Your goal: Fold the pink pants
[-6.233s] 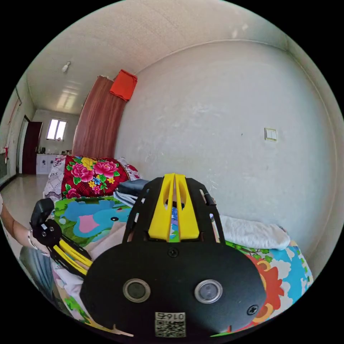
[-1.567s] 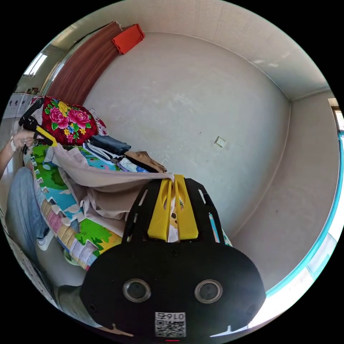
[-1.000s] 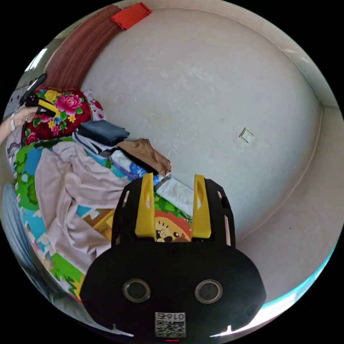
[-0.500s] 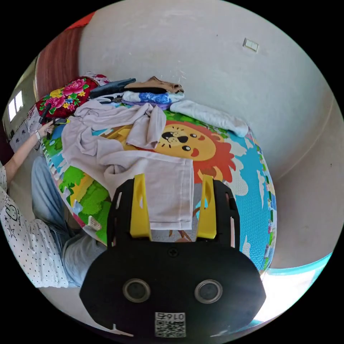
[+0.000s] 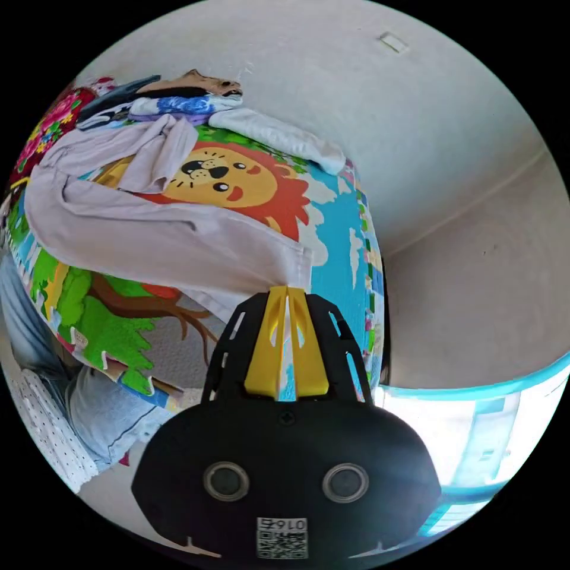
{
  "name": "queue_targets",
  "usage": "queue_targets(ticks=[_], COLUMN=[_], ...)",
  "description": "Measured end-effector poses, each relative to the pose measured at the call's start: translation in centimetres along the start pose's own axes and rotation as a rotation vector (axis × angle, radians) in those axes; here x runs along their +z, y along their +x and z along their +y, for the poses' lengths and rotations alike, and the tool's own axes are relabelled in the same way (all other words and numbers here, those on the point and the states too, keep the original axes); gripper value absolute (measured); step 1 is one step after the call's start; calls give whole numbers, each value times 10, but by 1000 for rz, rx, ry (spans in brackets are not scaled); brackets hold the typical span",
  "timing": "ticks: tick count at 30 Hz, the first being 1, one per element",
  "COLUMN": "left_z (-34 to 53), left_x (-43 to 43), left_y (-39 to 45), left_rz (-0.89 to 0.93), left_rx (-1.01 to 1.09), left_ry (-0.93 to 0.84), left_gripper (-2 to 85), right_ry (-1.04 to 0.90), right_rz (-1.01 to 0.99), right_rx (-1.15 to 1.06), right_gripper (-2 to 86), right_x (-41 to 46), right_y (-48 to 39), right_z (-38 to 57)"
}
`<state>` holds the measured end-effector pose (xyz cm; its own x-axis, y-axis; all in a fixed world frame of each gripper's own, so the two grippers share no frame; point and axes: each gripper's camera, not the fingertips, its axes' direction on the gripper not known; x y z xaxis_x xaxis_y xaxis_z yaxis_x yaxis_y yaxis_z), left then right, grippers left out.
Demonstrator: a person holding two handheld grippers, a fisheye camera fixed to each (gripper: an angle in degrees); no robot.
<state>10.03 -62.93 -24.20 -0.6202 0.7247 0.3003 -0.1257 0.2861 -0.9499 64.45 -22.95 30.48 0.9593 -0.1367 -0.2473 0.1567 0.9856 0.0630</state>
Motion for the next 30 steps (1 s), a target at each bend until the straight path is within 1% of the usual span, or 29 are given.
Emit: queue_targets(ticks=[1,3,5,7,8,9,11,13,15,16,18,20,22,23,24,25,26,27,28,29,30], left_z=[7,16,22,27,28,29,33,36,36,37,37,37,37,38,40,44,45,48,50,51,54], left_x=[2,8,13,14,13,10,7,13,26,37,54,72,94,98,104,105,105,103,102,102,104], left_y=[-6,-10,-10,-6,-4,3,18,44,63,74,91,106,119,120,120,117,115,110,102,98,90], left_rz=[45,93,113,74,52,7,-28,48,145,190,221,208,136,108,58,38,39,54,92,118,170], left_rx=[-33,-60,-66,-100,-114,-127,-139,-79,-26,-10,18,55,123,133,138,146,145,126,91,71,28], left_ry=[2,5,1,14,25,58,122,185,196,194,184,144,44,18,-13,-12,-2,24,51,64,91], left_gripper=[-5,-1,8,20,21,24,27,28,29,28,26,22,11,8,0,-4,-5,-7,-7,-6,-5], right_ry=[-3,14,50,212,343,433,478,435,361,339,246,174,112,42,20,28,40,34,31,38,51], right_rz=[-46,-227,-329,-400,-462,-519,-558,-548,-489,-485,-515,-520,-512,-479,-373,-294,-128,1,56,145,192], right_rx=[23,142,199,214,183,159,76,-7,-74,-86,-121,-137,-215,-310,-393,-418,-442,-392,-336,-192,-6], right_gripper=[0,5,13,34,60,85,115,130,145,149,150,134,84,25,17,13,10,9,9,11,14], right_x=[5,22,27,16,5,-3,-8,-3,15,22,52,71,82,85,80,75,64,54,49,37,24], right_y=[7,30,38,37,30,19,-6,-38,-82,-92,-128,-151,-177,-194,-206,-209,-208,-192,-179,-147,-110], right_z=[4,20,27,30,31,26,7,-22,-62,-72,-108,-129,-140,-146,-150,-152,-158,-171,-178,-192,-200])
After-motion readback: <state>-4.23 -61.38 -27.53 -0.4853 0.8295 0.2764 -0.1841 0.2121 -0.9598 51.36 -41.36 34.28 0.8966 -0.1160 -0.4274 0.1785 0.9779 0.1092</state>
